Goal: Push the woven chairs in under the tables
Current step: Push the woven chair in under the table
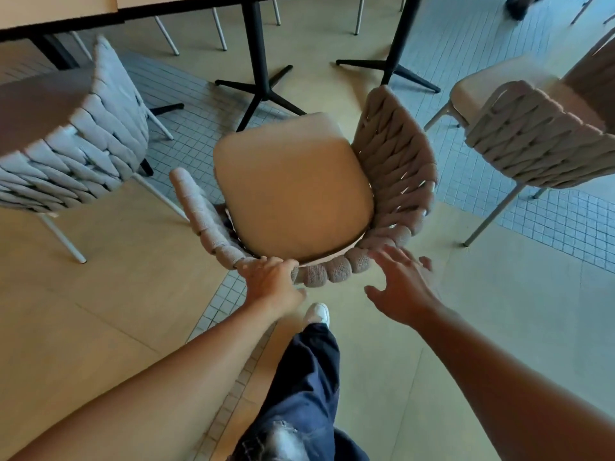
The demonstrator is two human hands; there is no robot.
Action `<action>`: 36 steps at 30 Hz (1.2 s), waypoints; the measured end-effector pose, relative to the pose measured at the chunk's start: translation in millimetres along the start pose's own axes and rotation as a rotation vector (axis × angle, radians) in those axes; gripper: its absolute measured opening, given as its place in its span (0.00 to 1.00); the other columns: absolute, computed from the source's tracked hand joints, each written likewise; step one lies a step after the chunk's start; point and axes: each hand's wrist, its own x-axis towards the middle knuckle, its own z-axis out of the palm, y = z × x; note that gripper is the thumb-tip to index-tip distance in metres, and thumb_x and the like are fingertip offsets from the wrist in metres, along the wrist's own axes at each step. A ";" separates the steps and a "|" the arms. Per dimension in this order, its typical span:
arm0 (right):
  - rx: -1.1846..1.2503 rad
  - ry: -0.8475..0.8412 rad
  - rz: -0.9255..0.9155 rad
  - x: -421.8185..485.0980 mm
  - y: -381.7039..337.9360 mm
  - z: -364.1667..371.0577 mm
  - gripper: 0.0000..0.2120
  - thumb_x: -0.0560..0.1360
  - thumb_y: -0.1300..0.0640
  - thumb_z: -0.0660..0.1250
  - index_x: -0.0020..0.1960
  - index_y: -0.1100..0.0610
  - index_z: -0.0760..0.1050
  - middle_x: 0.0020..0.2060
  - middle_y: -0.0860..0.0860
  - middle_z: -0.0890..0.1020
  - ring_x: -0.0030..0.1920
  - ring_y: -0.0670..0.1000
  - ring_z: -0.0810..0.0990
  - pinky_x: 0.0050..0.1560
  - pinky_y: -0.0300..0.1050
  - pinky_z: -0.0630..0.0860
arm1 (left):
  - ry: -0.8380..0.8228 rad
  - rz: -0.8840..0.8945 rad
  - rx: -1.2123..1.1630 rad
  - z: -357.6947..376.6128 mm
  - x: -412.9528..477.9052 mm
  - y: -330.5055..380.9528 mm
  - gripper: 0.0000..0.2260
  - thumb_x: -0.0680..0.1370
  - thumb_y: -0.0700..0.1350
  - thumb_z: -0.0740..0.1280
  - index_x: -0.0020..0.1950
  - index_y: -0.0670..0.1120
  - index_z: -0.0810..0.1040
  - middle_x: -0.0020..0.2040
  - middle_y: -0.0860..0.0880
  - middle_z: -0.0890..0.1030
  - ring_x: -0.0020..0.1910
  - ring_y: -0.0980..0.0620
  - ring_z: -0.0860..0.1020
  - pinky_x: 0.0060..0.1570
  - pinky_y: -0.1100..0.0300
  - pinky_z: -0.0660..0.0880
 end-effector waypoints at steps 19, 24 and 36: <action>-0.145 -0.177 -0.330 87.4 41.1 24.2 0.38 0.62 0.22 0.62 0.66 0.42 0.73 0.56 0.44 0.80 0.62 0.51 0.76 0.72 0.62 0.46 | -0.140 -0.112 0.116 10.4 36.5 26.5 0.34 0.62 0.74 0.68 0.66 0.65 0.72 0.64 0.59 0.76 0.67 0.48 0.70 0.71 0.37 0.40; -0.143 -0.185 -0.367 93.5 50.0 28.5 0.42 0.62 0.19 0.53 0.67 0.42 0.72 0.53 0.44 0.80 0.59 0.51 0.76 0.68 0.60 0.53 | -0.076 -0.160 0.067 14.3 35.0 36.8 0.32 0.63 0.69 0.71 0.66 0.65 0.72 0.62 0.61 0.77 0.67 0.52 0.69 0.73 0.41 0.37; -0.132 -0.099 -0.393 139.7 47.6 20.2 0.33 0.61 0.23 0.62 0.56 0.43 0.79 0.47 0.44 0.82 0.53 0.51 0.77 0.62 0.56 0.59 | -0.002 -0.166 -0.007 -0.8 72.7 37.5 0.29 0.65 0.63 0.74 0.65 0.63 0.74 0.60 0.60 0.78 0.67 0.52 0.66 0.73 0.42 0.35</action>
